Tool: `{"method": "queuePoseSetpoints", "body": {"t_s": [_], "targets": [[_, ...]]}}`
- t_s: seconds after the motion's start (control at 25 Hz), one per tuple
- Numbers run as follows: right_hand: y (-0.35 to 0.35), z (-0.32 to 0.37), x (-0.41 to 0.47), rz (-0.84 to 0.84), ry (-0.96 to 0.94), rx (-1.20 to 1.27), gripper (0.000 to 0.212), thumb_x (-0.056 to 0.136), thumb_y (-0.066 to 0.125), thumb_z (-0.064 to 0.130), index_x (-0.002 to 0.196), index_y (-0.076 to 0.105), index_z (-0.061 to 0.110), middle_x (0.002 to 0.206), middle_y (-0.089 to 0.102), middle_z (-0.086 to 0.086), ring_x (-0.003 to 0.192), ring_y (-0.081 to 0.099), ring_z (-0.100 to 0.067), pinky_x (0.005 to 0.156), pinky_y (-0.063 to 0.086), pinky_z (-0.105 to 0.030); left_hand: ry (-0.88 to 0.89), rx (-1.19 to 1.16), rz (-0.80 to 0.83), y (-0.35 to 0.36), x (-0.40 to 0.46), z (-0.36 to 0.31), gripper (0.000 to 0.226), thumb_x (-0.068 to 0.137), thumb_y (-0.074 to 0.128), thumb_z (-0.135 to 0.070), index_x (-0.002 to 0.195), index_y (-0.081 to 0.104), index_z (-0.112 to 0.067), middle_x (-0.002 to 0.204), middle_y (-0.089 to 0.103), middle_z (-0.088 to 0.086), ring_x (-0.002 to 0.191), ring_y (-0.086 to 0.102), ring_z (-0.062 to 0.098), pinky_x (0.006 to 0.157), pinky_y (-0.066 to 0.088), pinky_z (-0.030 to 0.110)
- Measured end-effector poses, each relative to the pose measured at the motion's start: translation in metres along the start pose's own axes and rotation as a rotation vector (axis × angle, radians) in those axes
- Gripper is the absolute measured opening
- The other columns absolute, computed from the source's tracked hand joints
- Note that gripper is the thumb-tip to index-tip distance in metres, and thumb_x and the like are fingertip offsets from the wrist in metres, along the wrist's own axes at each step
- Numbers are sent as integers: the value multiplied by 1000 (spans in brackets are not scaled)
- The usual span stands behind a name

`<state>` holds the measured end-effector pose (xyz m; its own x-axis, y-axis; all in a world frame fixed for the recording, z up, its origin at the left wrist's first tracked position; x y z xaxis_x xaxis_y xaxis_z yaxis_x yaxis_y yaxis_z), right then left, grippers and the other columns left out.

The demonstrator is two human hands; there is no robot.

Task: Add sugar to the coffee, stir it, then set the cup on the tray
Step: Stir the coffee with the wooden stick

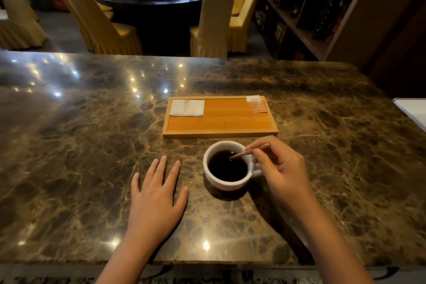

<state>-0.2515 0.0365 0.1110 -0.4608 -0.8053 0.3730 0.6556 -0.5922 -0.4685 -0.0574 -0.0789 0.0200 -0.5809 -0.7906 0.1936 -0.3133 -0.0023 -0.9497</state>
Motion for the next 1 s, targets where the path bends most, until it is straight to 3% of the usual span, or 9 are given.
{"method": "queuePoseSetpoints", "body": {"t_s": [0.16, 0.28, 0.48, 0.72, 0.88, 1.0], "targets": [[-9, 8, -4, -18, -45, -133, 12, 88, 51, 18, 88, 62, 13, 80, 65, 3, 75, 64, -7, 63, 53, -21, 0, 2, 3, 0, 0, 0, 64, 82, 15, -57, 139, 21, -29, 148, 17, 5, 134, 4, 16, 106, 2, 51], [-10, 5, -7, -16, 29, -45, 12, 90, 55, 8, 84, 61, 16, 79, 65, 5, 74, 64, -9, 63, 52, -16, -1, 3, -1, 0, -1, 1, 63, 83, 17, -56, 139, 23, -29, 148, 19, 6, 134, 7, 16, 106, 3, 52], [9, -6, -8, 28, 119, 170, 13, 90, 55, 12, 87, 64, 20, 83, 70, 4, 81, 68, -15, 69, 58, -34, -2, 5, 5, 0, 0, 1, 64, 82, 16, -57, 139, 21, -30, 148, 17, 5, 134, 4, 15, 106, 2, 51], [2, -9, -9, -65, 52, 109, 12, 91, 55, 12, 92, 66, 17, 83, 67, 7, 82, 66, -15, 65, 57, -33, 3, -14, 0, -1, 0, -1, 64, 82, 16, -57, 139, 24, -28, 148, 19, 6, 134, 7, 17, 107, 3, 53], [-9, 1, -15, -82, -31, -49, 18, 88, 48, 28, 90, 63, 17, 83, 67, 6, 79, 63, -9, 62, 52, -20, -1, -4, 9, -1, 0, -1, 66, 81, 14, -58, 139, 21, -29, 148, 17, 5, 134, 4, 16, 107, 1, 51], [-14, 7, -18, -93, -55, -62, 17, 86, 46, 28, 86, 60, 19, 77, 65, 8, 75, 63, -8, 61, 48, -13, -7, -5, 12, -1, -1, 1, 66, 80, 13, -58, 139, 19, -30, 149, 15, 4, 134, 3, 16, 107, 0, 51]]}}
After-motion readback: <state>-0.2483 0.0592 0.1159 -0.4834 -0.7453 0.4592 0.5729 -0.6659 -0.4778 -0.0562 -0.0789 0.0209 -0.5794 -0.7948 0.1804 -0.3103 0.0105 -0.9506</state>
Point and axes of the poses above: each hand's wrist, its own x-axis towards the middle knuckle, its own y-axis out of the palm, z = x × y, the point moved 10 cm from there along x, towards the middle knuckle
